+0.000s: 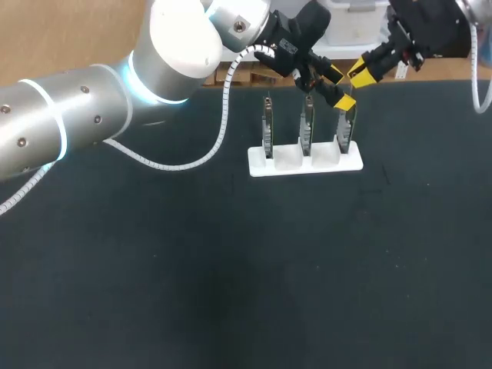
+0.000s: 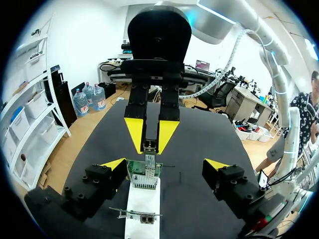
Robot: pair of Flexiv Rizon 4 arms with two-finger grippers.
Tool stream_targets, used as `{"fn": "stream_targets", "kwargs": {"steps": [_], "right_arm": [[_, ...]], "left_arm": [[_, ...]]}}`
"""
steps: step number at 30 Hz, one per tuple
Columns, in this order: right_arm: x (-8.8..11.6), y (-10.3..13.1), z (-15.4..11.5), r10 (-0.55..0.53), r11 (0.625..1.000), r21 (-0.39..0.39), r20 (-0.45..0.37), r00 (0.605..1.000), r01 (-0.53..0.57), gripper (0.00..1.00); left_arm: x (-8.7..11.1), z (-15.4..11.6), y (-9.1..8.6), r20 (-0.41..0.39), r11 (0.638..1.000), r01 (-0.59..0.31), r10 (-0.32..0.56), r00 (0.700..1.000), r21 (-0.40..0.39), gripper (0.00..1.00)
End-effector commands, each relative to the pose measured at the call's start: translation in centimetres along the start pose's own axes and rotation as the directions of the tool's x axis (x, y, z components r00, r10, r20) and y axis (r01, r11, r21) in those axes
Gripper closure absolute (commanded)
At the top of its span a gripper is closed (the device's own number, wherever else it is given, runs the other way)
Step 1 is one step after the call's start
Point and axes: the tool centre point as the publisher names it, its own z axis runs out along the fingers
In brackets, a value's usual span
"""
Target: Pick up the optical module with the left hand, and insert it into the network port with the right hand.
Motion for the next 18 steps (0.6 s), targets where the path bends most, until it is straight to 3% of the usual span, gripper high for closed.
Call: {"fn": "stream_targets", "kwargs": {"steps": [1, 18], "right_arm": [[0.2, 0.2, 0.1, 0.005, 1.000, 0.004, 0.001, 1.000, -0.005, 1.00], [1.2, 0.5, 0.6, 0.025, 1.000, 0.004, -0.010, 1.000, -0.025, 1.00]], "left_arm": [[0.0, 0.0, 0.0, 0.000, 1.000, -0.001, 0.001, 1.000, -0.001, 0.00], [0.0, 0.0, 0.0, 0.000, 1.000, -0.001, 0.001, 1.000, -0.001, 0.00]]}}
